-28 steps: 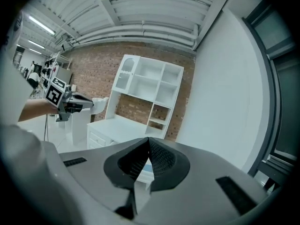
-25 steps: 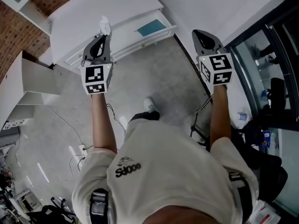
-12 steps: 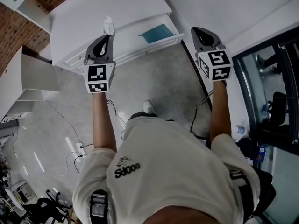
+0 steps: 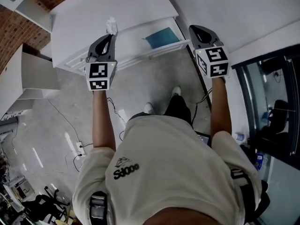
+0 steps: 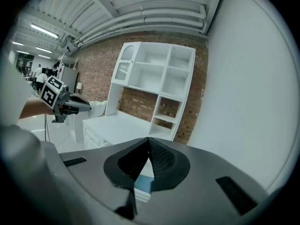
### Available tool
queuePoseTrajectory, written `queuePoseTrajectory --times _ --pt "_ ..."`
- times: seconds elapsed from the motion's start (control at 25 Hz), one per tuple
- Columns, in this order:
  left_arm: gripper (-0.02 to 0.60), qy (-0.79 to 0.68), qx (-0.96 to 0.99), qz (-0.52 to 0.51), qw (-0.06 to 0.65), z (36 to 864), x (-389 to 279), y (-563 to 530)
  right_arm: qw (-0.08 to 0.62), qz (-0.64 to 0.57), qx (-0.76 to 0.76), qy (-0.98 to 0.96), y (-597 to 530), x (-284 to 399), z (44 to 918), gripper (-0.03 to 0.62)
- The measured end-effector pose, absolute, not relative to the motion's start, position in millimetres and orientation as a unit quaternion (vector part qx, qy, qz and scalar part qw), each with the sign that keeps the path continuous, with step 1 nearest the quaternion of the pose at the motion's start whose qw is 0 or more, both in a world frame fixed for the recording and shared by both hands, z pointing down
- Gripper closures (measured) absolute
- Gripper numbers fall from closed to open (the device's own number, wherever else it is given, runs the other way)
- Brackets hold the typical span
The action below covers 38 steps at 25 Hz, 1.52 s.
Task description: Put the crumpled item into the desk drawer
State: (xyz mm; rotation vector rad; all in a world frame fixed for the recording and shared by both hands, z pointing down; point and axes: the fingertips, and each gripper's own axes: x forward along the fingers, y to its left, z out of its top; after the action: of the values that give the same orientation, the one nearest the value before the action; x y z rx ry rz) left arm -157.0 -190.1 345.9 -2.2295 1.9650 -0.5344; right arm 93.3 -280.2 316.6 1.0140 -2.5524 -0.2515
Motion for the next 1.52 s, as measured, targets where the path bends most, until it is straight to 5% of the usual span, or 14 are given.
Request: queuePoseTrajectory --times 1.52 --pt "0.565 0.535 -0.673 -0.453 -0.235 716 -201 -413 0.325 0.037 0.158 -0.932 -561 -25 558 0.589"
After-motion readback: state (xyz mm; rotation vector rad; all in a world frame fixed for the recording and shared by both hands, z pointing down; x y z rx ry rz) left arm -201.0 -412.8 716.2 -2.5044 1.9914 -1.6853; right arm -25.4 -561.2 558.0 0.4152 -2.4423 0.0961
